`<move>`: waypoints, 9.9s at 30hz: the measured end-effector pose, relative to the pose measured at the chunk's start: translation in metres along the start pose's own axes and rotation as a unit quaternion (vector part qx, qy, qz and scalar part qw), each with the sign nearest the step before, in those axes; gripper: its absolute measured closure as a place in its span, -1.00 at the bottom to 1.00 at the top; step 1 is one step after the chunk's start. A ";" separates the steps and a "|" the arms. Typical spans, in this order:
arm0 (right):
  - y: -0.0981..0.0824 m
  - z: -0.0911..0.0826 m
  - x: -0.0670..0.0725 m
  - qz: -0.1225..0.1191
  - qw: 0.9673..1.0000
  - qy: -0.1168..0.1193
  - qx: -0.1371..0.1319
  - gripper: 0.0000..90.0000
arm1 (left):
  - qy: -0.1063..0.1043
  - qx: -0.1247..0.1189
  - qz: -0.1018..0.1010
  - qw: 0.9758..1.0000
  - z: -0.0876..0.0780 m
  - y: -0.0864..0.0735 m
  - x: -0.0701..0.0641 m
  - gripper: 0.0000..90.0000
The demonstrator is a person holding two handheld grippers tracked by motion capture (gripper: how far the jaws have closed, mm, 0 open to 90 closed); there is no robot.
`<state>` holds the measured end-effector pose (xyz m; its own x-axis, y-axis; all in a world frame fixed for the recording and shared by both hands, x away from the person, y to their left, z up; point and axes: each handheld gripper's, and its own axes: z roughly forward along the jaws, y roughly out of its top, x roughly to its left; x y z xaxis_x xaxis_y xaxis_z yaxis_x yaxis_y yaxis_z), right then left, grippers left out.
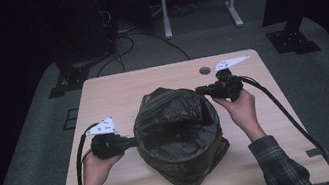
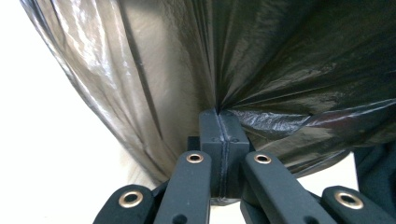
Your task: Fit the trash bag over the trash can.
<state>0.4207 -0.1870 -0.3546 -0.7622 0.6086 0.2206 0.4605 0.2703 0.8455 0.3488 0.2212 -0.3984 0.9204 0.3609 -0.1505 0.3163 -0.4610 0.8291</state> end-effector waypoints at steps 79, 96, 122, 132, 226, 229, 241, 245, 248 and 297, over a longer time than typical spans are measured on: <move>0.037 0.008 0.112 -0.247 0.947 0.060 0.196 -1.00 | 0.081 0.023 -0.007 0.996 -0.004 -0.070 -0.035 -1.00; 0.034 0.016 0.116 -0.263 0.929 0.034 0.259 -1.00 | 0.123 0.128 -0.021 0.984 0.004 -0.096 -0.028 -1.00; 0.027 0.026 0.117 -0.298 0.888 -0.016 0.349 -1.00 | 0.135 0.104 -0.005 0.985 0.005 -0.102 -0.027 -1.00; 0.048 0.011 0.125 -0.274 0.924 0.013 0.266 -1.00 | 0.137 0.092 -0.006 0.986 0.006 -0.103 -0.027 -1.00; 0.072 0.039 0.147 -0.227 0.947 0.038 0.224 -1.00 | 0.136 0.092 -0.006 0.986 0.006 -0.103 -0.027 -1.00; 0.078 0.031 0.144 -0.224 0.952 0.041 0.206 -1.00 | 0.136 0.092 -0.006 0.986 0.006 -0.103 -0.027 -1.00; 0.090 0.008 0.134 -0.209 0.965 0.033 0.152 -1.00 | 0.137 0.091 -0.007 0.986 0.006 -0.104 -0.028 -1.00; 0.090 0.003 0.132 -0.209 0.967 0.029 0.145 -1.00 | 0.137 0.092 -0.008 0.986 0.006 -0.104 -0.028 -1.00; 0.088 -0.004 0.128 -0.205 0.970 0.032 0.125 -1.00 | 0.137 0.092 -0.008 0.986 0.006 -0.104 -0.029 -1.00; 0.012 -0.108 0.043 -0.114 0.991 -0.046 0.049 -1.00 | 0.136 0.092 -0.007 0.986 0.006 -0.104 -0.029 -1.00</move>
<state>0.3448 -0.2383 -0.2821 -0.8084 0.5883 -0.0197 0.3275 0.4772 0.8155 0.2906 0.2542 -0.4833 0.8272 0.5619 0.0095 0.3886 -0.5841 0.7126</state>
